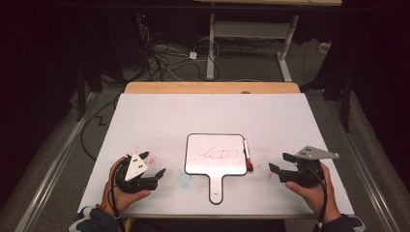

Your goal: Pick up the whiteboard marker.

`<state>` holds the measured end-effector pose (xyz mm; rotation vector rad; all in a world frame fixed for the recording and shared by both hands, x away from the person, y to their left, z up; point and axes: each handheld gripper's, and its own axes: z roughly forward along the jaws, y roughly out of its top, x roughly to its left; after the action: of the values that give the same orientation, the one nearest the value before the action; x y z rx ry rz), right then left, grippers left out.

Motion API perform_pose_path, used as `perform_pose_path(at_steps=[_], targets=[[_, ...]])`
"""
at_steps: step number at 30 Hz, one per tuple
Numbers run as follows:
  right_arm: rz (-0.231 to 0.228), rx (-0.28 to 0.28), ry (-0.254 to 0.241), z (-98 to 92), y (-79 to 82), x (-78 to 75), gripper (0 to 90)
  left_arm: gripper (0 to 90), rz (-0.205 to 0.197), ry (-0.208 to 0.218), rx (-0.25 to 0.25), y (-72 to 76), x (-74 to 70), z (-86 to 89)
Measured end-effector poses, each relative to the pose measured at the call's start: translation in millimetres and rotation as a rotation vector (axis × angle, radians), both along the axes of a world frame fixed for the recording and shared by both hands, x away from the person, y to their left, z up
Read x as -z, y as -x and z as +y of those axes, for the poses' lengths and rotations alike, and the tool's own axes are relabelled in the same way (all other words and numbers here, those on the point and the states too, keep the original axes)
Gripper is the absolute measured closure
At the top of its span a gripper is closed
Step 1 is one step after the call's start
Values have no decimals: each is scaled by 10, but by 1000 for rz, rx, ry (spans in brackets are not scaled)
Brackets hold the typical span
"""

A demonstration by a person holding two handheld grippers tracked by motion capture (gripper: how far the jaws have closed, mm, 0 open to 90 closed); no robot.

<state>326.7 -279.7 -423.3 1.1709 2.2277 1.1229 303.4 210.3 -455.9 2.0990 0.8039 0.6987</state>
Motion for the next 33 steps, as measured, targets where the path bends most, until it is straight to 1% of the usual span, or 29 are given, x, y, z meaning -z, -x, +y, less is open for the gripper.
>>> perform_pose_path(at_steps=[3,6,9,11,13,14,15,18,22,25,28,29,33], targets=[[32,-19,16,82,-111,0,347,202,-1,-4,1,8,7,2],[93,-33,6,162,-215,9,370,206,3,-9,0,12,15,0],[127,-57,18,254,-310,5,388,210,6,-18,1,15,26,-15],[165,-67,17,315,-379,10,411,210,7,-28,1,18,31,-22],[203,-79,14,376,-446,28,425,210,7,-29,3,21,32,-23],[226,-77,7,403,-477,38,427,211,9,-32,-3,22,36,-26],[240,-82,1,428,-514,51,427,213,9,-37,-6,21,39,-28],[273,-87,13,507,-622,59,435,214,10,-42,-4,25,44,-33],[336,-79,42,596,-760,92,462,214,10,-45,-6,30,45,-31],[369,-77,59,628,-817,146,472,214,13,-55,-10,35,48,-27],[390,-71,76,652,-852,176,484,214,18,-63,-11,29,59,-28],[399,-72,73,658,-860,178,488,215,19,-67,-12,27,60,-29],[415,-77,96,693,-865,225,506,216,17,-69,-12,29,58,-36]])
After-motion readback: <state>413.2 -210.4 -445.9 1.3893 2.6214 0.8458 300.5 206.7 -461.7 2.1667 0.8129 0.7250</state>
